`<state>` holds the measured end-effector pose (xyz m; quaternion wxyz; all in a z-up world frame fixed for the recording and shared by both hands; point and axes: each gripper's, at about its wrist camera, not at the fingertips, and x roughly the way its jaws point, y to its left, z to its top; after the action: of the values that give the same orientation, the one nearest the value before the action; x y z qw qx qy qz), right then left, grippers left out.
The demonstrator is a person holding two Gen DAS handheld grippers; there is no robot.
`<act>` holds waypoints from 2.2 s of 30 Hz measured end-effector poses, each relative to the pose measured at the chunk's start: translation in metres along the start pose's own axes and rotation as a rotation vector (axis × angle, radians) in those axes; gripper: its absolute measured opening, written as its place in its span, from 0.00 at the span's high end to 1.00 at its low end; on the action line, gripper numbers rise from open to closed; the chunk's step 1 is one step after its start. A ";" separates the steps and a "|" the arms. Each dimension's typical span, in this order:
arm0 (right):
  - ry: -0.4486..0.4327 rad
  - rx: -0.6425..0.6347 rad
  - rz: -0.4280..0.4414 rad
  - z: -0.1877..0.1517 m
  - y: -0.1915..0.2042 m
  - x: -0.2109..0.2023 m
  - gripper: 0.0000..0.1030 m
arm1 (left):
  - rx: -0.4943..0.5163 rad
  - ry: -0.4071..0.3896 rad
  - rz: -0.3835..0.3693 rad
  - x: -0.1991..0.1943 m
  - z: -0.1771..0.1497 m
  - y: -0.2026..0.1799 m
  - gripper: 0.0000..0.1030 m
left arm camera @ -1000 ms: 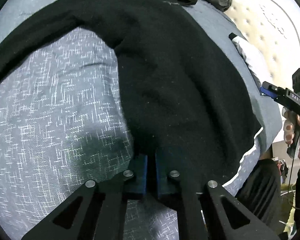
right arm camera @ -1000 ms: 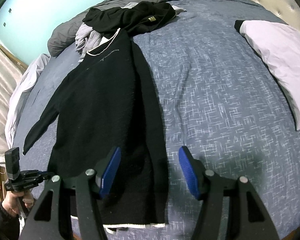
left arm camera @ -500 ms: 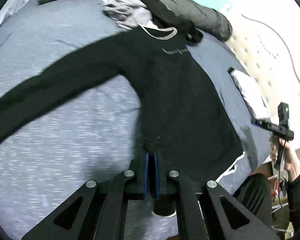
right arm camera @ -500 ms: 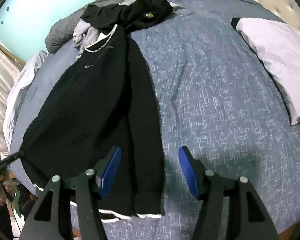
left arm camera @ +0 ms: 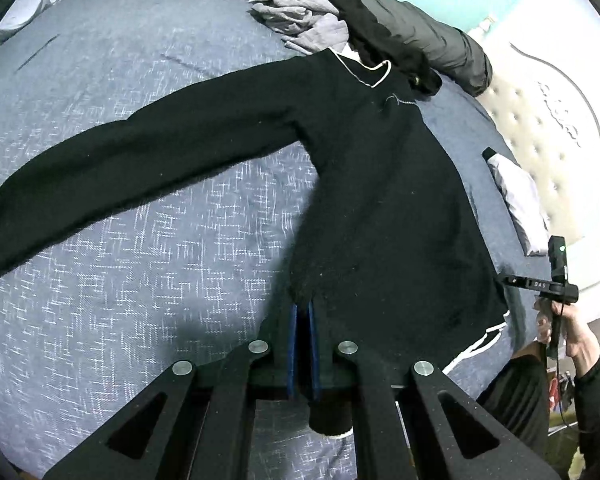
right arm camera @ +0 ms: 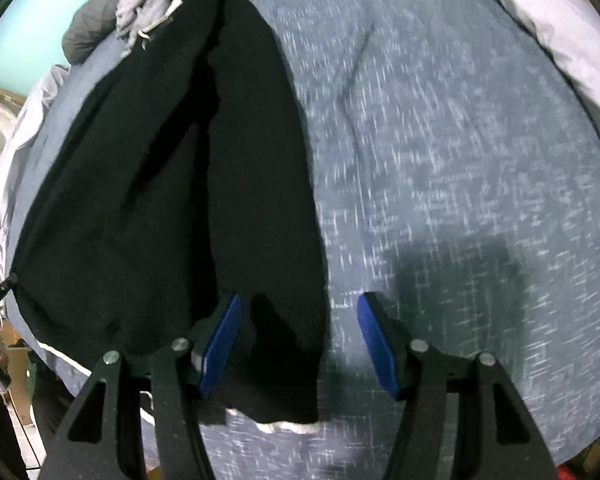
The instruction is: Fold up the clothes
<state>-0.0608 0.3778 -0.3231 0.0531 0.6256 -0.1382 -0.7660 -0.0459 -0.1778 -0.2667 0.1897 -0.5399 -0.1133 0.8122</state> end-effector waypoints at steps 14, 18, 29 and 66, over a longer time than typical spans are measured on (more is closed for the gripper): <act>-0.025 -0.103 -0.010 -0.012 0.012 -0.012 0.94 | 0.033 0.003 0.007 0.002 -0.001 -0.006 0.95; -0.086 -0.103 -0.028 -0.003 0.001 -0.039 0.95 | 0.041 0.003 0.010 0.002 -0.001 -0.009 0.95; -0.221 -0.049 -0.144 0.034 -0.065 -0.112 0.95 | 0.040 0.008 0.014 0.004 -0.006 -0.013 0.95; -0.523 0.127 -0.302 0.141 -0.189 -0.186 0.52 | 0.055 0.063 0.056 0.013 -0.008 -0.032 0.95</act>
<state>-0.1413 0.6265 -0.1753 -0.1379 0.4228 -0.1004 -0.8900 -0.0371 -0.1438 -0.2684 0.1853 -0.5627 -0.0696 0.8026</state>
